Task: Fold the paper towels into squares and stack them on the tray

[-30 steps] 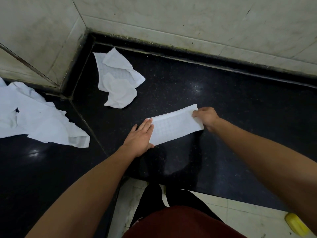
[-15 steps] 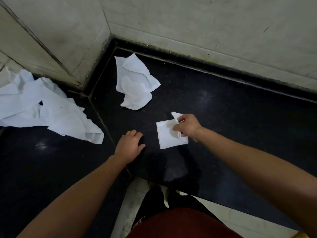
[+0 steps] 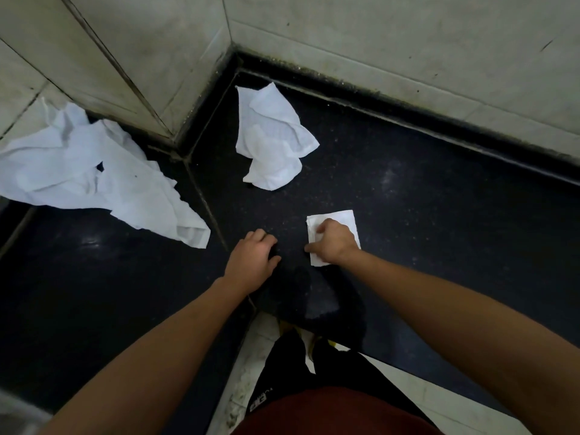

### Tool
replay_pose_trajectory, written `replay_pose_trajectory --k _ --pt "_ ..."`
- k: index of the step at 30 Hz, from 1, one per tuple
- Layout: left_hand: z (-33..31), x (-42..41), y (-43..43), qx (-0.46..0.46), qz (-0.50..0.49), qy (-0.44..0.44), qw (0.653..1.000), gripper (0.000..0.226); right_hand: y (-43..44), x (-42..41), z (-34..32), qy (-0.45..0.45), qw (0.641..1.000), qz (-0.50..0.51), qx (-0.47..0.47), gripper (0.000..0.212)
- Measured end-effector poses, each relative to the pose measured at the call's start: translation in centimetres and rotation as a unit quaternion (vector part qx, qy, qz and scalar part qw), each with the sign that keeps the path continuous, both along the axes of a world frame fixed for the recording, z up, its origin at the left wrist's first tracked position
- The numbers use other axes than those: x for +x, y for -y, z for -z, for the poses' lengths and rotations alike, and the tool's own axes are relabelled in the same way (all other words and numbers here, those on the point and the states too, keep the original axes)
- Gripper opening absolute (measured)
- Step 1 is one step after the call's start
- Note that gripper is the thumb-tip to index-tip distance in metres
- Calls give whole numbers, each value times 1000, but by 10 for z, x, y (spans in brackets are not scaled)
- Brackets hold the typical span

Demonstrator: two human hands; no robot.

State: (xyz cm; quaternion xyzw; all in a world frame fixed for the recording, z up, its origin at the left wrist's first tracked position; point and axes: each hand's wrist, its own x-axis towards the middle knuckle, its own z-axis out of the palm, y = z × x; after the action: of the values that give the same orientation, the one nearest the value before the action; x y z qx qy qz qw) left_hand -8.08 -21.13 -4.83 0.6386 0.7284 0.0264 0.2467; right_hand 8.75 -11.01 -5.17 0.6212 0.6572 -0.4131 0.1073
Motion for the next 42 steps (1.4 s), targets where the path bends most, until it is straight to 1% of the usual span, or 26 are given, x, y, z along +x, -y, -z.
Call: replay_pose_trajectory --k 2,3,4,6,8,10,13,15,18,20,23,25,27,29,31,32,34,36,37,39,42 --pt "-1 7 -7 16 6 10 1000 38 -4 12 -2 -36 999 25 14 47" --pt "-2 13 -12 29 18 16 999 35 -8 21 -4 -38 998 23 47 39" --pt "-2 19 -16 43 37 19 998 33 -13 30 -7 -28 996 5 90 32" --pt "-2 34 -26 61 94 20 994 31 -23 47 -11 -11 987 -48 153 29" --pt "0 52 -36 51 155 7 987 34 -31 58 -9 -12 981 -111 158 32" --pt "4 62 -44 22 184 -26 982 43 -34 61 -4 -10 978 -167 127 36" --pt "11 63 -55 -31 172 -72 982 64 -37 64 0 5 980 -175 96 44" --pt "15 58 -57 -59 156 -72 983 71 -36 65 0 18 978 -185 92 54" --pt "18 52 -56 -62 159 -61 984 73 -27 77 2 65 958 -252 118 66" --pt "19 50 -54 -59 163 -61 983 74 -17 93 6 102 940 -283 162 65" --pt "21 48 -54 -57 161 -58 984 75 -8 114 10 153 925 -286 200 63" --pt "21 47 -54 -57 159 -52 984 76 -7 121 11 172 919 -293 201 63" --pt "20 47 -56 -55 162 -41 984 77 -11 122 9 161 924 -284 199 63" --pt "16 44 -56 -42 158 -27 986 75 -19 114 2 118 933 -256 226 58" --pt "11 38 -53 -16 133 -11 991 67 -32 95 -6 77 933 -246 251 50" --pt "10 35 -50 -6 118 -7 993 63 -38 83 -9 68 931 -257 251 48" --pt "8 27 -43 4 89 -8 996 57 -49 57 -13 69 928 -292 221 52" --pt "7 18 -35 14 67 -7 998 53 -59 35 -13 100 924 -324 176 59" --pt "7 12 -31 21 58 -7 998 51 -62 27 -12 120 921 -335 157 58" --pt "7 3 -24 33 50 -11 998 47 -65 19 -10 143 925 -328 125 44" --pt "9 -9 -14 39 41 -16 998 43 -61 18 -10 120 948 -286 68 19"
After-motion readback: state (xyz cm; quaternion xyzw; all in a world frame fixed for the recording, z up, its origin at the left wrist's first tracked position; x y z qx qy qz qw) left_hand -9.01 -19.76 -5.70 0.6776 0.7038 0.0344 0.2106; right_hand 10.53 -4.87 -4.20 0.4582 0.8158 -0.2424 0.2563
